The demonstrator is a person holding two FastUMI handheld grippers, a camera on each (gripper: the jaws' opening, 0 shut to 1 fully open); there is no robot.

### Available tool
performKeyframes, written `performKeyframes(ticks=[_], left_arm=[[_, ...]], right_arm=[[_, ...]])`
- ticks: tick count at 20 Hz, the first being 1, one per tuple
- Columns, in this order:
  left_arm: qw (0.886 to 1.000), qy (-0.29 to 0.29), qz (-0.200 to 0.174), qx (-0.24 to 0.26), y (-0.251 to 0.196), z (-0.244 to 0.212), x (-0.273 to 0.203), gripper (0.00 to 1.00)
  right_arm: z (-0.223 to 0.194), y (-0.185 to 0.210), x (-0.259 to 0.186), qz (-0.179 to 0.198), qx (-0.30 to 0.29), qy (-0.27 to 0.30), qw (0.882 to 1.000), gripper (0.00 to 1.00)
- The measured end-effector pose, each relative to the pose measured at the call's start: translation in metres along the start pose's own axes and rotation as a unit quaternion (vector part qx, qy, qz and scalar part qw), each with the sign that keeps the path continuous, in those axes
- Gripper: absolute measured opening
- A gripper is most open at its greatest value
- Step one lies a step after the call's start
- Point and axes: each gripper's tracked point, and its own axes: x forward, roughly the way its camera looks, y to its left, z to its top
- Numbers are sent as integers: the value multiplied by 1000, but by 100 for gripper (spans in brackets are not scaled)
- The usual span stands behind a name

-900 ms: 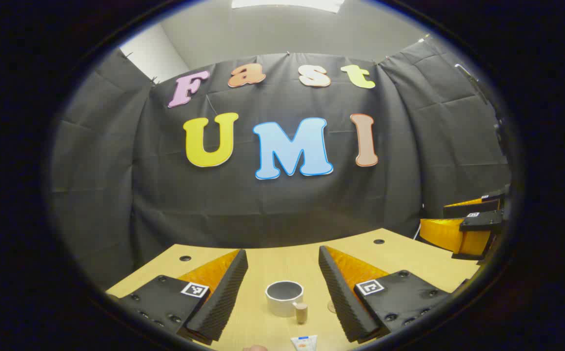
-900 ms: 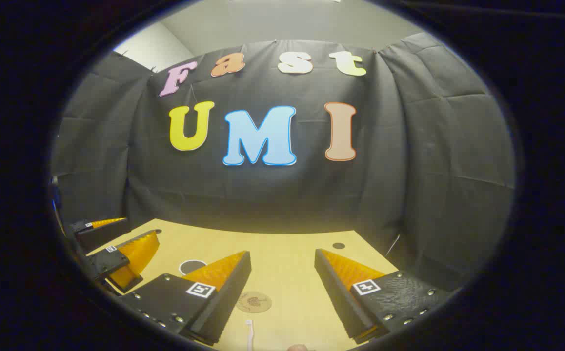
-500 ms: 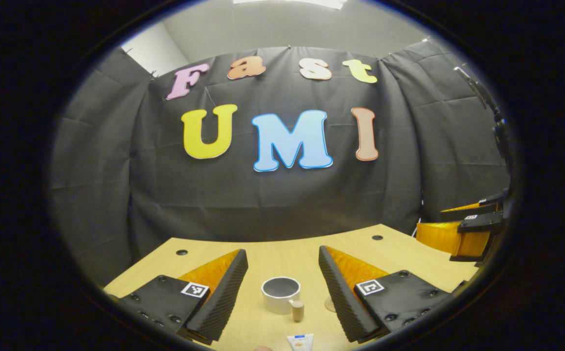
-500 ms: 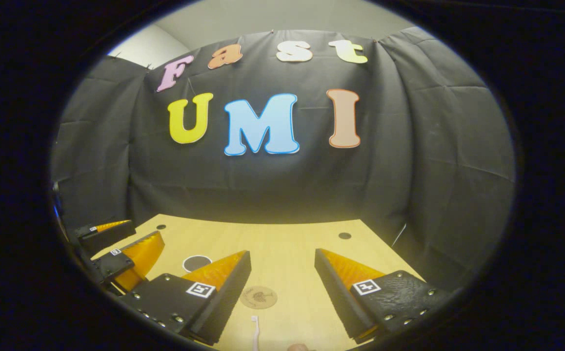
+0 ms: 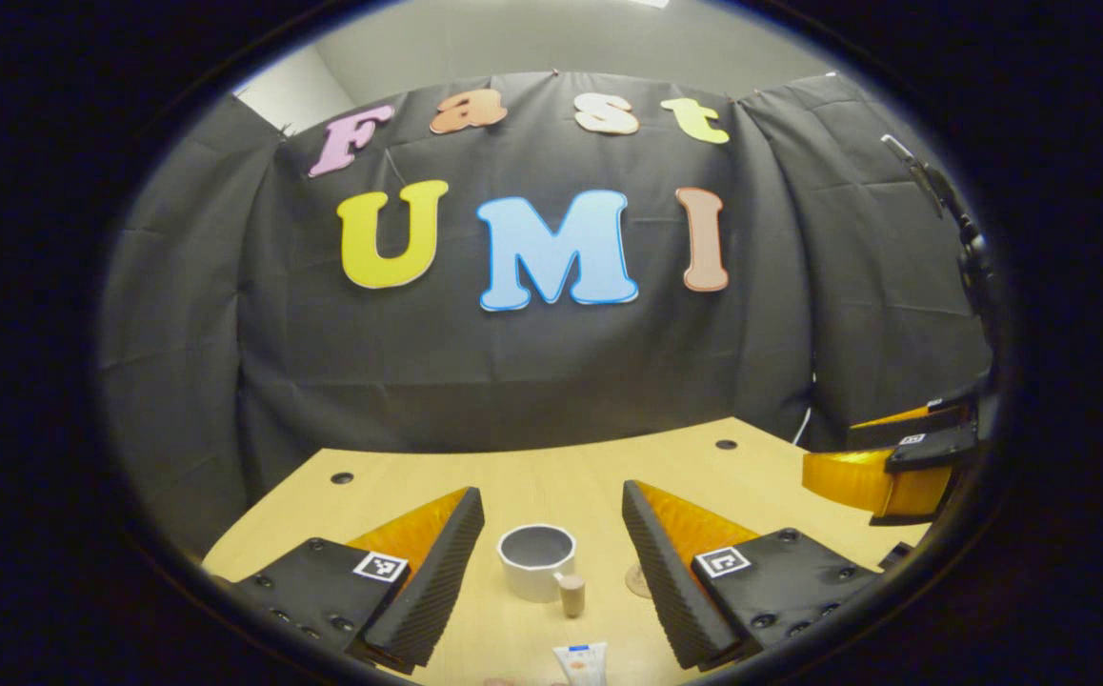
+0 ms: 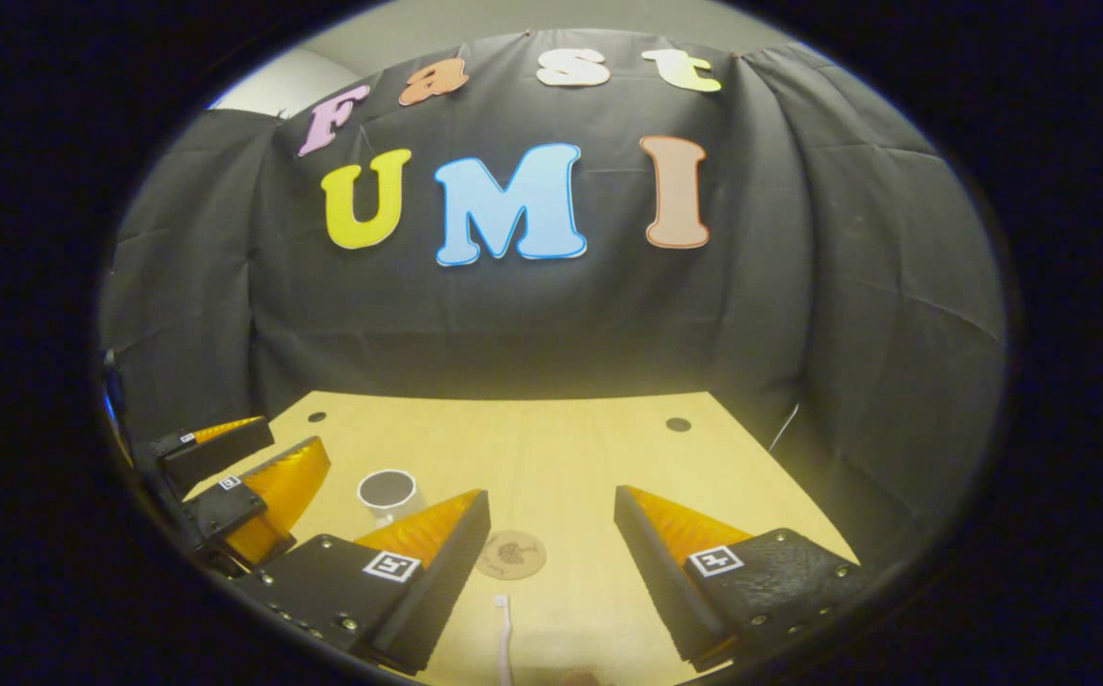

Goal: Put the toothbrush and toothpaste on the desktop into the cup, then pick up the cup and place it on the coaster on the desktop.

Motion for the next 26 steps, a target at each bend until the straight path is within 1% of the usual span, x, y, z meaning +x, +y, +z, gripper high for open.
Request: performKeyframes(ticks=[3,5,11,13,17,21,26], left_arm=[[999,45,-18,-14,-7,-26,-2,94],[997,74,-25,-21,-10,-39,-2,94],[990,140,-21,-25,-11,-74,-4,94],[986,163,-25,-30,-14,-86,-4,94],[975,216,-29,-35,-18,-112,-7,94],[965,260,-25,-32,-21,-138,-13,94],[945,321,-29,-57,-24,-166,-22,94]], right_arm=[[-28,12,3,22,-1,56,998,86],[-40,18,6,31,1,84,996,87],[-61,25,10,37,-6,137,990,87],[-69,23,10,38,-6,153,988,87],[-93,24,8,39,-10,200,979,87],[-117,29,2,43,-4,246,968,87],[-147,32,1,47,2,299,953,88]])
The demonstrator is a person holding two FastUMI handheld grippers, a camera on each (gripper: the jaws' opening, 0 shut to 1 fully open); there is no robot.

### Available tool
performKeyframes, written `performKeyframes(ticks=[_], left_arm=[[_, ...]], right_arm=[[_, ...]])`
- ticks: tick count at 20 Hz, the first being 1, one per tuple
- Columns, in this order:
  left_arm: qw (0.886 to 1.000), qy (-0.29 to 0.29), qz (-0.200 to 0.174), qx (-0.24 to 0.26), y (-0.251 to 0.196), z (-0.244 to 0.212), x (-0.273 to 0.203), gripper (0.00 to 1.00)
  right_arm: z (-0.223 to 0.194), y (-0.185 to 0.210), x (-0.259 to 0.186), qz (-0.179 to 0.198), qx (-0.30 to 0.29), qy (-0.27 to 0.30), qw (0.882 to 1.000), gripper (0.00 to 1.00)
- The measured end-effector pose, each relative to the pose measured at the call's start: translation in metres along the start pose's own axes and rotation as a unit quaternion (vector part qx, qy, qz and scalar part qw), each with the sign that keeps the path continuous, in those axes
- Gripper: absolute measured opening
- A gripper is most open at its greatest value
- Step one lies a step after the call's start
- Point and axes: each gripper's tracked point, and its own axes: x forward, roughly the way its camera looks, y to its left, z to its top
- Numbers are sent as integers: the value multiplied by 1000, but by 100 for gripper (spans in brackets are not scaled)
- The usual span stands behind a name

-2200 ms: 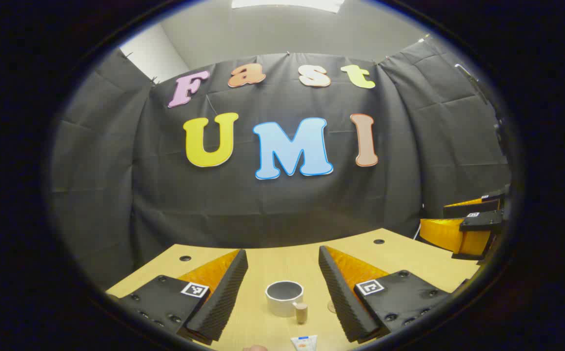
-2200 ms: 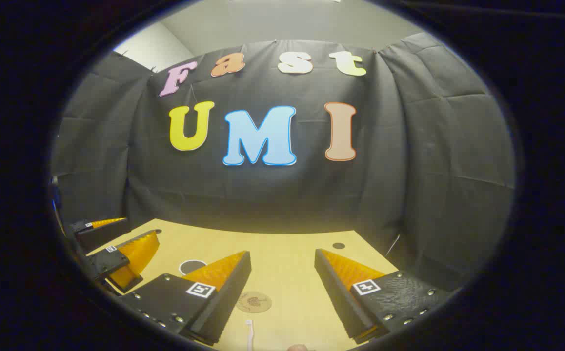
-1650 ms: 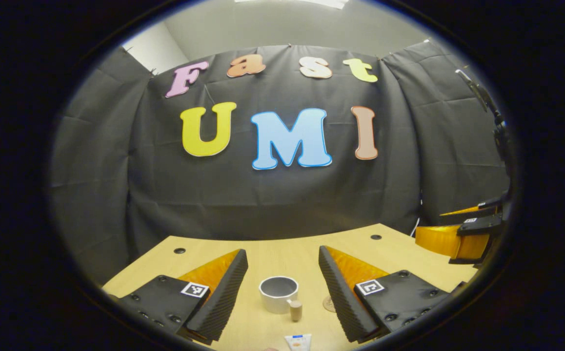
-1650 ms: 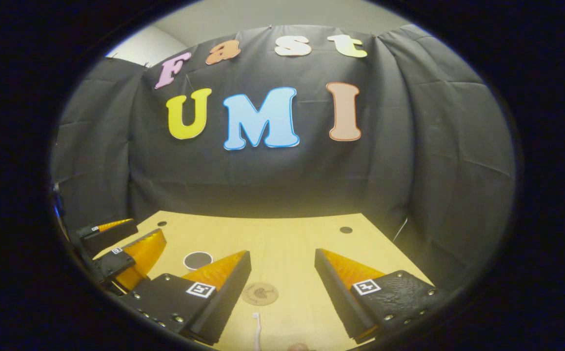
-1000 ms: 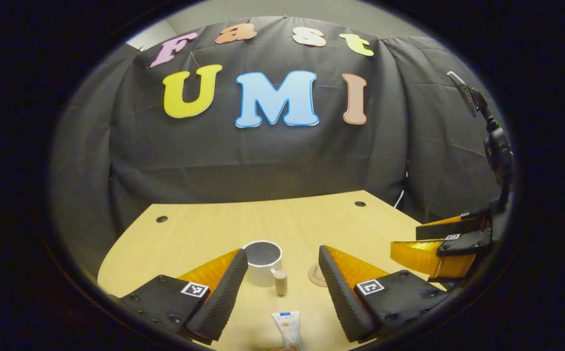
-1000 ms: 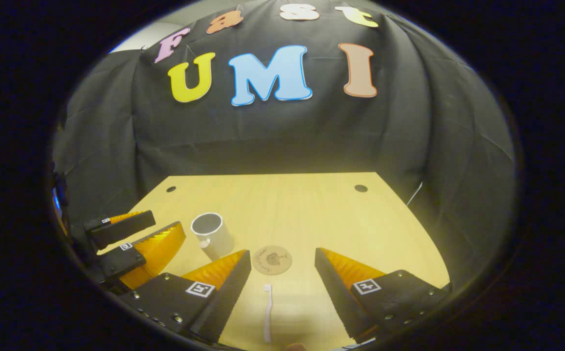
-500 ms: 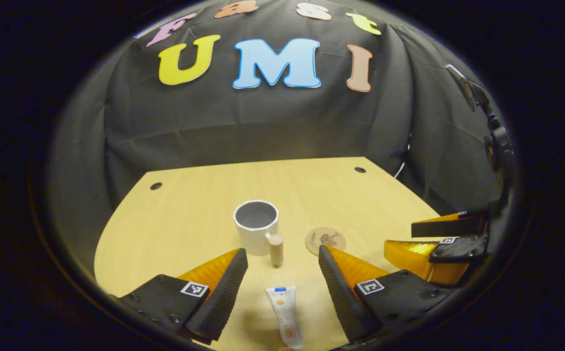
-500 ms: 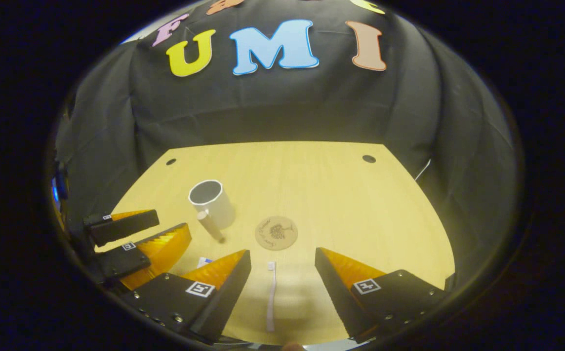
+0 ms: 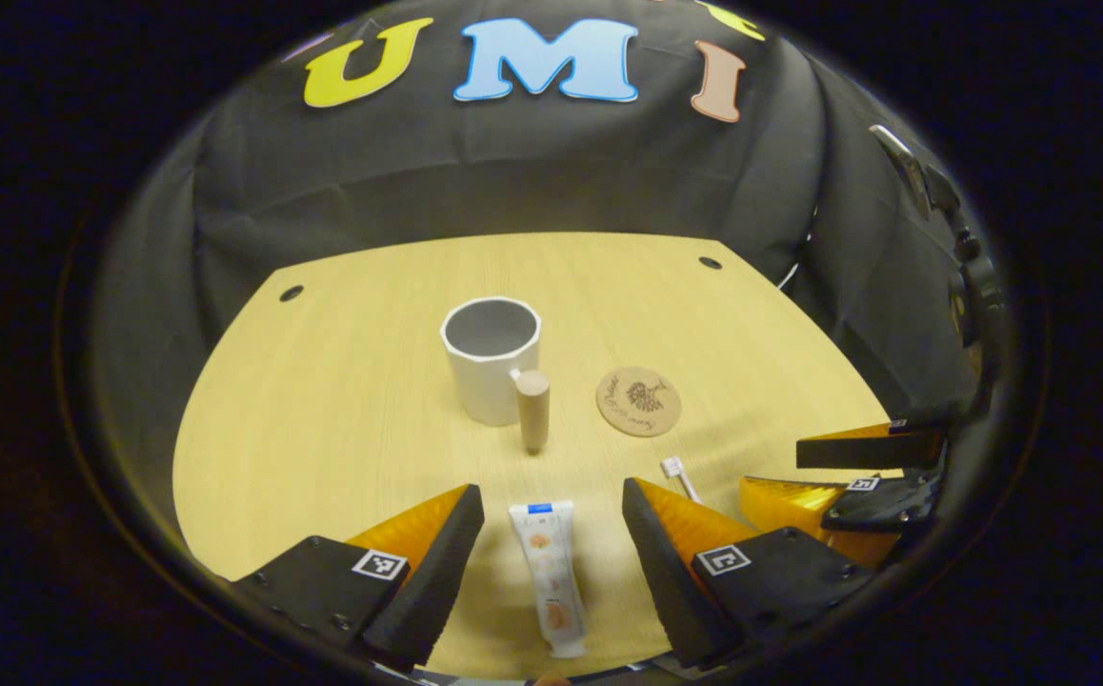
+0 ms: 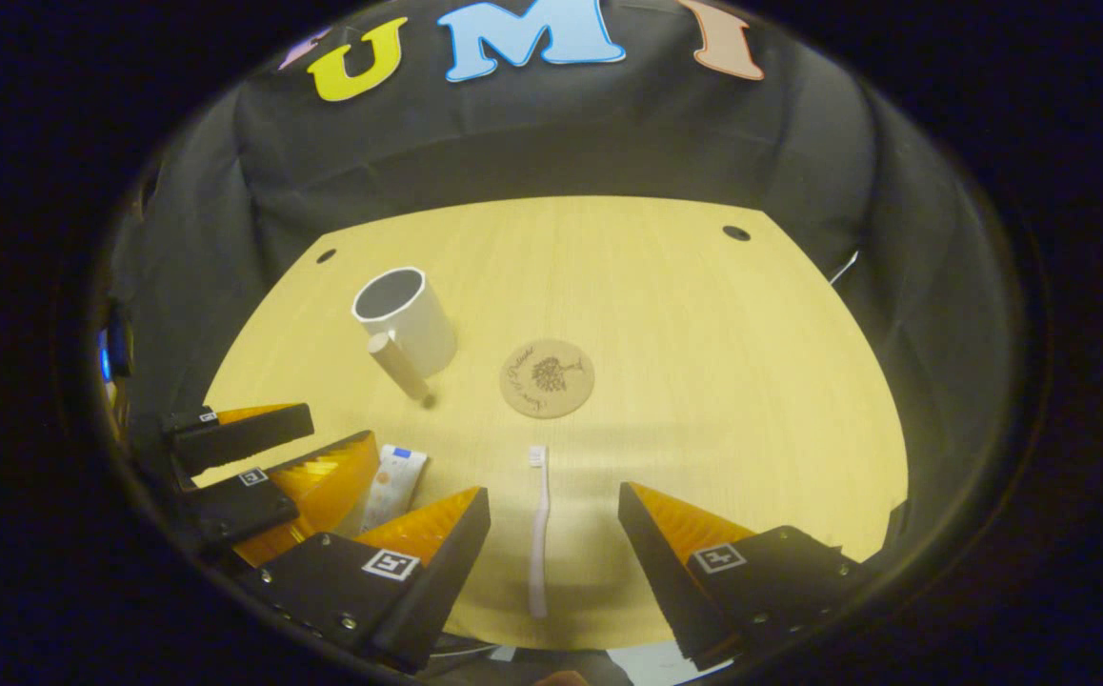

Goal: Put the toothbrush and toothpaste on the desktop into the cup, then pick up the cup and place it on the coaster on the desktop.

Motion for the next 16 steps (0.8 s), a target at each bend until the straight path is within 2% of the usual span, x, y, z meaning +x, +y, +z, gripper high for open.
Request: performKeyframes(ticks=[9,16], left_arm=[[995,96,3,-20,12,-42,20,94],[982,186,-8,-42,13,-71,25,96]], right_arm=[[-34,9,26,6,9,90,996,89],[-55,19,46,13,23,152,988,89]])
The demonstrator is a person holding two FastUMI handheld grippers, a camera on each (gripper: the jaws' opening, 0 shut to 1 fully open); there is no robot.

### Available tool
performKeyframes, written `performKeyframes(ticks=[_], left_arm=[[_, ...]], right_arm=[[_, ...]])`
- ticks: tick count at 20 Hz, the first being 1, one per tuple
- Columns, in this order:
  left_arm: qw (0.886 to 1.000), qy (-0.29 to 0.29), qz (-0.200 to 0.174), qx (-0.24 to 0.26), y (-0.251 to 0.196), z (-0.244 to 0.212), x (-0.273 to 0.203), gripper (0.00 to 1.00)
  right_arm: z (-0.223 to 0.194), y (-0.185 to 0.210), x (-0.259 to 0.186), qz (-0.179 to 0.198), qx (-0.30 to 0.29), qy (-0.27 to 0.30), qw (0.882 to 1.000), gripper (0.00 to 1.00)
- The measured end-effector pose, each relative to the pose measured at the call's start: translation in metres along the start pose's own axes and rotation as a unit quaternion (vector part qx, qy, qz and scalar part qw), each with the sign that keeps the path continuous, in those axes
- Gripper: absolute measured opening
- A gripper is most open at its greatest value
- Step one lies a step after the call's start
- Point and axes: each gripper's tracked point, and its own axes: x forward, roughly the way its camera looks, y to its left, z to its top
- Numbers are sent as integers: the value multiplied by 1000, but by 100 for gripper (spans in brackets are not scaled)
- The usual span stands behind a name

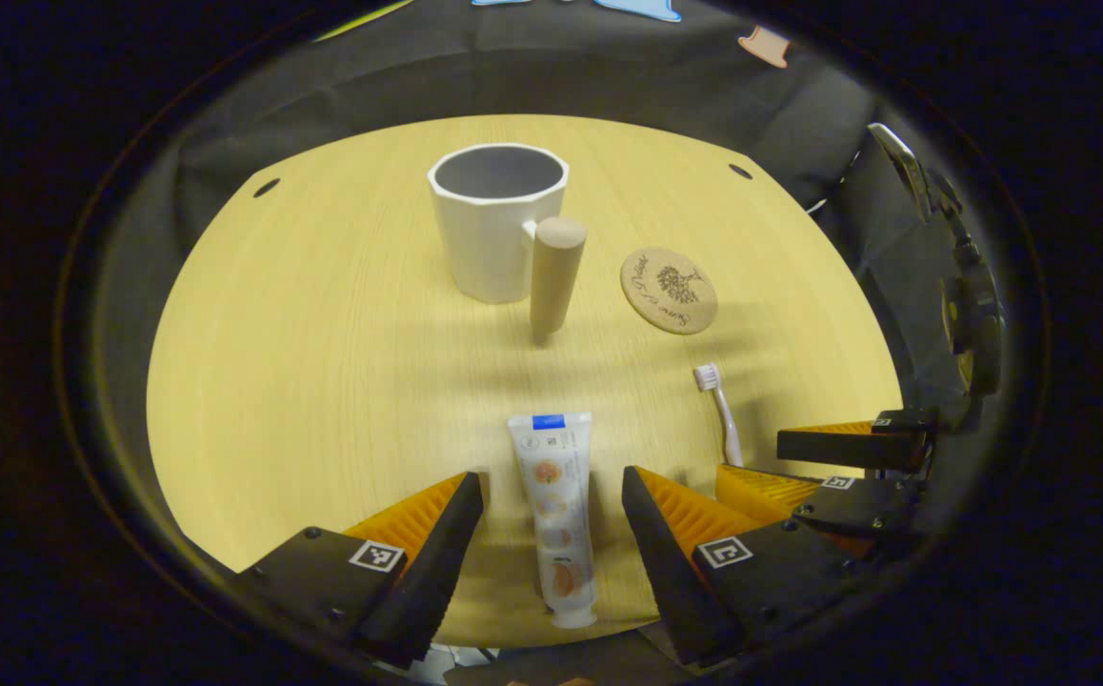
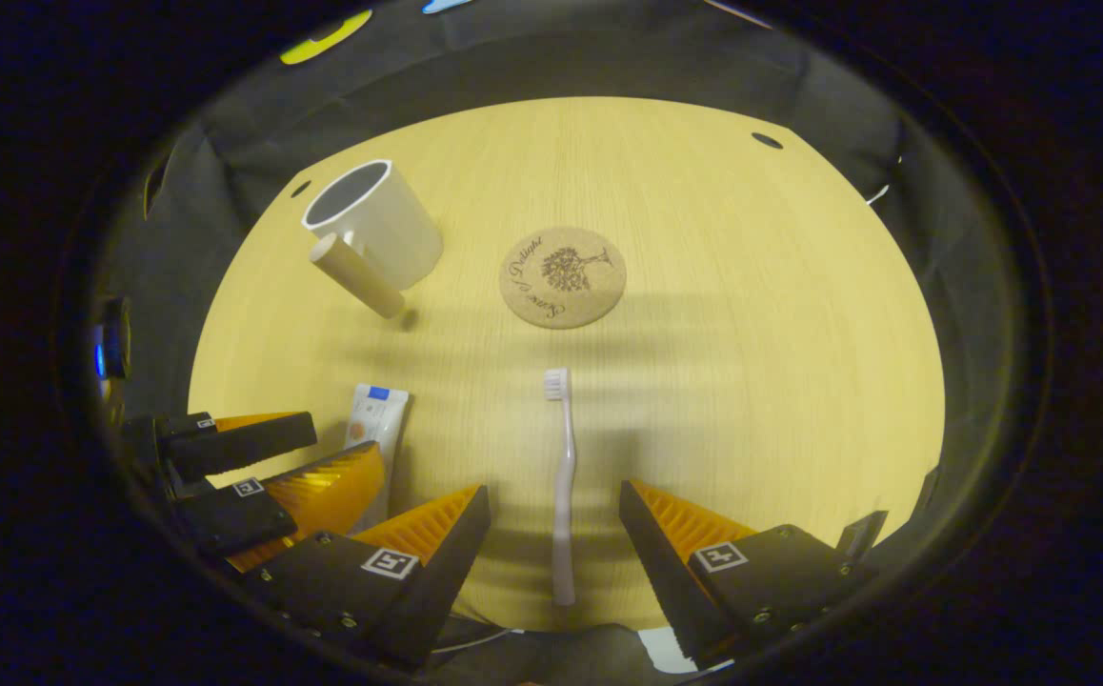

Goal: Put the toothbrush and toothpaste on the desktop into the cup, then pick up the cup and place it on the coaster on the desktop.

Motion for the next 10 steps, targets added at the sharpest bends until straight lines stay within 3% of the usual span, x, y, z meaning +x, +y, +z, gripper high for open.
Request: performKeyframes(ticks=[6,7,8,9,10], left_arm=[[999,34,-12,3,-3,-9,14,95],[999,40,-16,5,-5,-10,15,96],[999,44,-14,6,-4,-14,16,97],[999,48,-14,5,-3,-13,21,96],[998,56,-12,2,-1,-16,22,88]], right_arm=[[-7,4,13,-5,1,33,999,89],[-9,6,14,-4,0,38,999,82],[-9,4,16,-8,-1,43,999,81],[-13,4,17,-11,-1,49,999,77],[-13,2,17,-17,-1,52,999,81]])
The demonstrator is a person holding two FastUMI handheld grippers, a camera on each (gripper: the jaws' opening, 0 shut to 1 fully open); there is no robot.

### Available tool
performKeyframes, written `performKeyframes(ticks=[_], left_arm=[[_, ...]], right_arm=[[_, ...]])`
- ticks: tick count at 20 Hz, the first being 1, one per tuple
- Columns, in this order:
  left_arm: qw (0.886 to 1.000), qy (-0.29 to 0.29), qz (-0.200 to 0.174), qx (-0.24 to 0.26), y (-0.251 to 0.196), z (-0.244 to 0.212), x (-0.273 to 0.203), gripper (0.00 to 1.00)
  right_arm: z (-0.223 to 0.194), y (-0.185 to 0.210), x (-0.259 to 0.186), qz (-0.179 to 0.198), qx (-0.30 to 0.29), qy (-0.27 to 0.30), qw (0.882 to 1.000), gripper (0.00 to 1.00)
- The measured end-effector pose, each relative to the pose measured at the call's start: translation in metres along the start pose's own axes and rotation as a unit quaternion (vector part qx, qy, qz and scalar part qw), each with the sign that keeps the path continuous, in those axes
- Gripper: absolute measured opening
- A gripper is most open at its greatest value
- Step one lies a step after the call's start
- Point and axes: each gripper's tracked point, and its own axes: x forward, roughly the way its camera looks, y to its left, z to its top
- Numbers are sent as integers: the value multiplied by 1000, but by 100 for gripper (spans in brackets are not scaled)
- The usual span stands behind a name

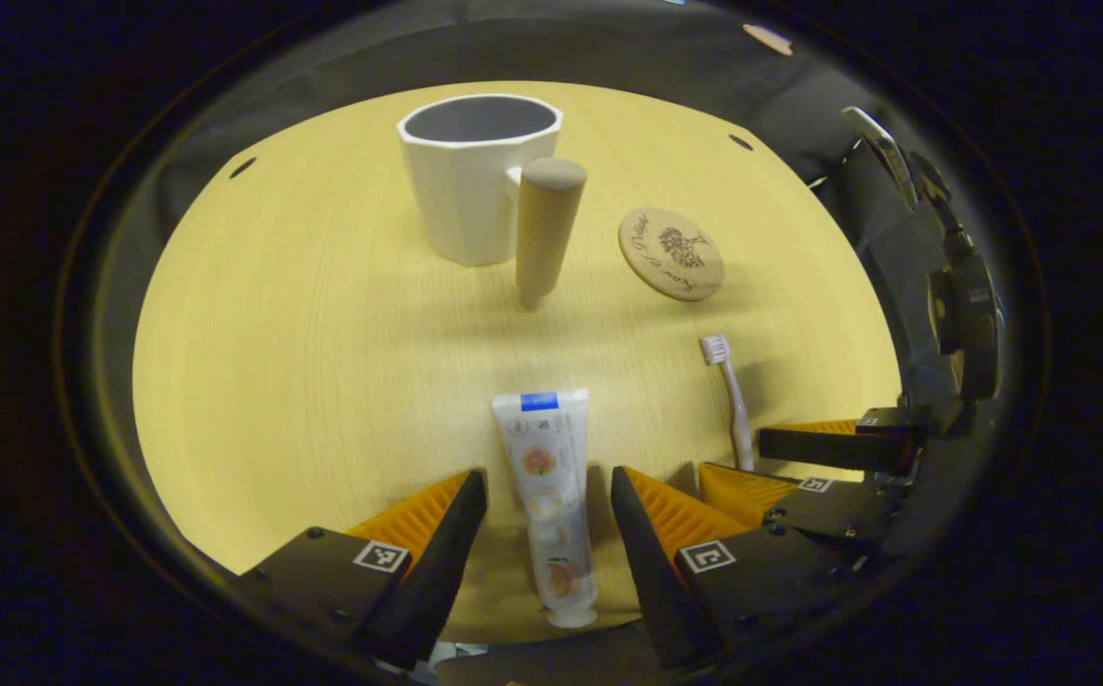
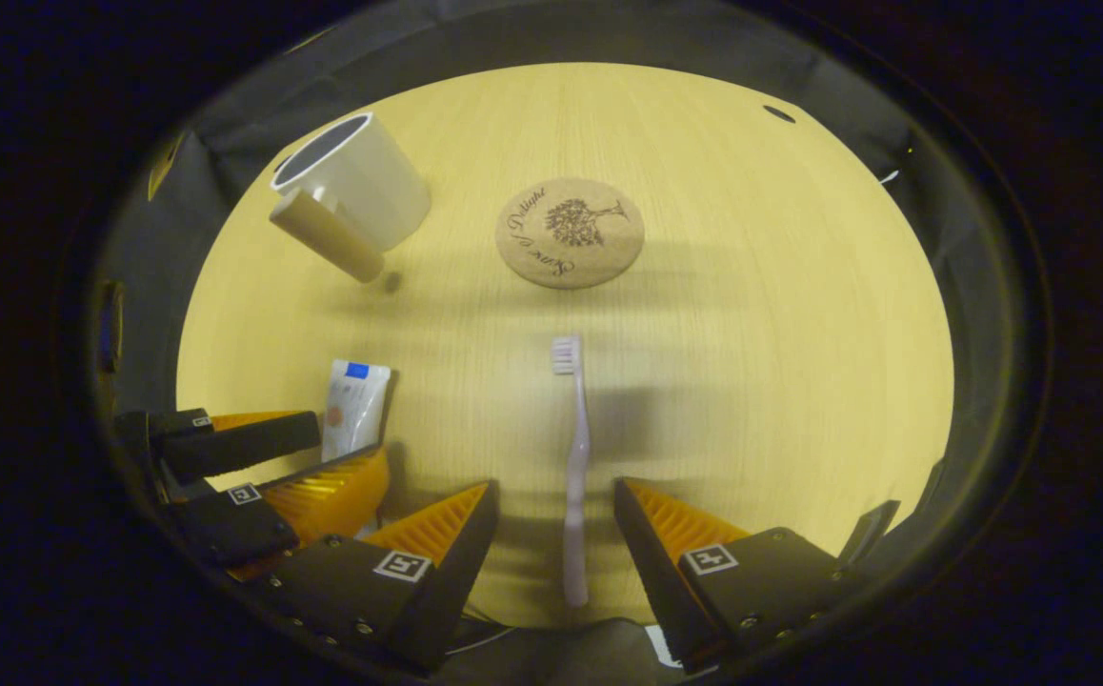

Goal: Put the toothbrush and toothpaste on the desktop into the cup, then pick up the cup and place it on the coaster on the desktop.

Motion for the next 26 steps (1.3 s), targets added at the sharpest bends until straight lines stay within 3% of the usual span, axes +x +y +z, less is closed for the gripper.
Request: performKeyframes(ticks=[1,2,4,7,8,10,11,12,13,16,17,18,20,21,26], left_arm=[[1000,7,-2,-3,-1,-4,2,82],[1000,8,5,-2,2,-4,4,90],[1000,9,7,5,4,-4,4,79],[1000,6,7,6,5,-3,7,71],[1000,6,7,10,5,-2,7,63],[1000,3,12,10,6,1,5,58],[1000,1,13,13,6,-2,5,58],[1000,0,13,13,6,-1,4,55],[1000,-2,13,8,6,-2,5,58],[1000,-7,14,26,5,0,5,46],[1000,-6,16,20,4,-3,9,46],[999,-11,14,27,3,0,7,36],[999,-24,11,26,5,2,5,36],[999,-26,8,25,4,0,6,30],[998,-56,-7,6,5,5,2,29]], right_arm=[[1,-1,1,-2,0,-2,1000,81],[1,-1,1,-3,1,0,1000,80],[0,-3,2,-8,-5,6,1000,81],[-5,0,0,-1,8,26,1000,45],[-7,-1,2,-4,6,28,1000,45],[-7,-4,3,-11,-1,26,1000,45],[-6,-7,3,-20,12,20,1000,41],[-7,-4,3,-11,18,22,1000,30],[-8,-5,2,-9,19,23,1000,27],[-6,-9,1,-9,29,10,1000,26],[-9,-6,2,-1,34,17,999,11],[-8,-7,2,4,33,12,999,13],[-3,-6,-5,15,49,-5,999,12],[-9,-4,6,24,49,3,999,7],[-5,-4,0,46,48,-21,998,7]])
